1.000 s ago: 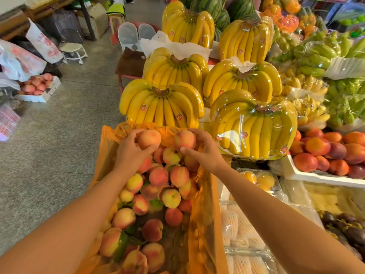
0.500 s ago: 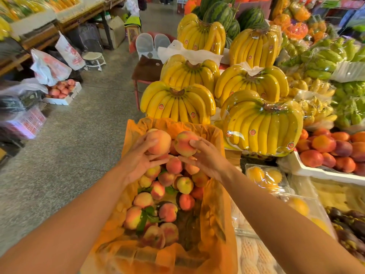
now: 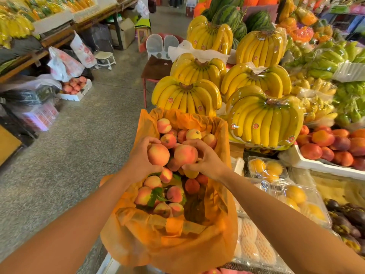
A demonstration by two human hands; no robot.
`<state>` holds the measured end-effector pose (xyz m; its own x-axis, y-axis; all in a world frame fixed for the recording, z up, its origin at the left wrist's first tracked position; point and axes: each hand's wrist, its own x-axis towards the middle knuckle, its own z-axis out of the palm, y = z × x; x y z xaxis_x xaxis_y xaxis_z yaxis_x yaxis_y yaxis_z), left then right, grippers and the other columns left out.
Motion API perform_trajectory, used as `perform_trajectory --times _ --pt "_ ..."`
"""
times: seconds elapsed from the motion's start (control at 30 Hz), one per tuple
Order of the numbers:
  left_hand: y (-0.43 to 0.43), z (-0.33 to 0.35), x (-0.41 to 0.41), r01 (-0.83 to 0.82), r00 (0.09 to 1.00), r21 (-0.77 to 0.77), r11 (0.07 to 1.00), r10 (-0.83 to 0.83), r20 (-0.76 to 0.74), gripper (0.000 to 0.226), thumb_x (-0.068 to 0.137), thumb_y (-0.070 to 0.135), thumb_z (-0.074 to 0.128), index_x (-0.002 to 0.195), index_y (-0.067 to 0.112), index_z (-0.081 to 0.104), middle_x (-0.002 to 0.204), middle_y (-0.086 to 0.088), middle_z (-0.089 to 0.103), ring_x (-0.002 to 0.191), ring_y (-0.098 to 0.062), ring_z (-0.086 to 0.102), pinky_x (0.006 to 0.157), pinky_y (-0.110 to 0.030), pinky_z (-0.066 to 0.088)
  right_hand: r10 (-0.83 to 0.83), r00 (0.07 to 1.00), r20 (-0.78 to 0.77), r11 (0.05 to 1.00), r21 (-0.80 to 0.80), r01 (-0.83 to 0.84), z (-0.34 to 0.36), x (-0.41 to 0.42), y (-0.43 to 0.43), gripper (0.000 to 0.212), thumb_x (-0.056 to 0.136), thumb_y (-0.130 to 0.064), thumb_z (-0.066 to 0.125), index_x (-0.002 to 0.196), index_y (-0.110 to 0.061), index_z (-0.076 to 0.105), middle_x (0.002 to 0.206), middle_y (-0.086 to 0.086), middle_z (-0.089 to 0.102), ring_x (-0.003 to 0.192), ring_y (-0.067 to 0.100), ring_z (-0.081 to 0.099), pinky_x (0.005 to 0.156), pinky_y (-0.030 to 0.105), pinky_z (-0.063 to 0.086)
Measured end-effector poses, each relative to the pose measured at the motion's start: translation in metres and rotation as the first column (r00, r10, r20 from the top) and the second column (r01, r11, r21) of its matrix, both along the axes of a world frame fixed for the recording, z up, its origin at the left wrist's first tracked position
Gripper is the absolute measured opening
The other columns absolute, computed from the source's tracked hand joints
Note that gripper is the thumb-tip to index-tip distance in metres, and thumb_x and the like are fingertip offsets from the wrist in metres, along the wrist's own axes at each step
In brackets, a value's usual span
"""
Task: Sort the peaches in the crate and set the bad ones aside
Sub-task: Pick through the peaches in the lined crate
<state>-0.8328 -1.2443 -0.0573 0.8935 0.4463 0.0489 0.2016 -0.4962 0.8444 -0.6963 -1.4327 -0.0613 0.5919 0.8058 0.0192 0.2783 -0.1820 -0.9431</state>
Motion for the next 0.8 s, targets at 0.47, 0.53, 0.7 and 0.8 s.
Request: perform_trajectory --times 0.47,0.53,0.7,0.8 --pt "-0.001 0.007 -0.041 -0.058 0.997 -0.505 0.861 0.072 0.009 0.07 0.06 0.02 0.087 0.12 0.029 0.054 0.123 0.0 0.054 0.107 -0.017 0.057 0.08 -0.026 0.049 -0.024 0.983 -0.184 0.996 -0.091 0.007 0.015 -0.028 -0.005 0.053 0.074 -0.027 0.081 0.12 -0.029 0.055 0.119 -0.014 0.054 0.111 0.005 0.055 0.086 0.02 0.049" --pt "-0.002 0.008 -0.042 -0.093 0.992 -0.672 0.735 0.126 0.001 0.073 0.06 0.024 0.087 0.124 0.022 0.052 0.126 -0.006 0.054 0.109 -0.022 0.061 0.086 -0.035 0.053 -0.073 0.941 -0.331 0.994 -0.104 0.041 0.015 -0.03 -0.003 0.059 0.067 -0.047 0.075 0.118 -0.029 0.054 0.121 -0.004 0.057 0.114 0.016 0.056 0.092 0.031 0.051" --pt "0.0 0.018 -0.038 -0.073 0.989 -0.815 0.575 0.15 0.018 0.074 0.059 0.02 0.085 0.125 0.022 0.053 0.128 -0.01 0.052 0.108 -0.027 0.064 0.087 -0.044 0.055 -0.099 0.789 -0.606 0.994 -0.101 0.047 0.015 -0.024 0.001 0.053 0.074 -0.046 0.064 0.121 -0.021 0.059 0.125 0.013 0.059 0.11 0.028 0.057 0.098 0.04 0.045" --pt "0.0 0.021 -0.038 -0.068 0.998 -0.604 0.794 0.064 -0.027 0.069 0.048 0.025 0.088 0.111 0.037 0.062 0.126 -0.001 0.049 0.109 -0.023 0.057 0.083 -0.037 0.057 -0.075 0.777 -0.625 0.995 -0.103 0.013 0.015 -0.019 0.001 0.056 0.074 -0.04 0.068 0.126 -0.019 0.058 0.11 0.012 0.058 0.094 0.022 0.055 0.073 0.029 0.048"
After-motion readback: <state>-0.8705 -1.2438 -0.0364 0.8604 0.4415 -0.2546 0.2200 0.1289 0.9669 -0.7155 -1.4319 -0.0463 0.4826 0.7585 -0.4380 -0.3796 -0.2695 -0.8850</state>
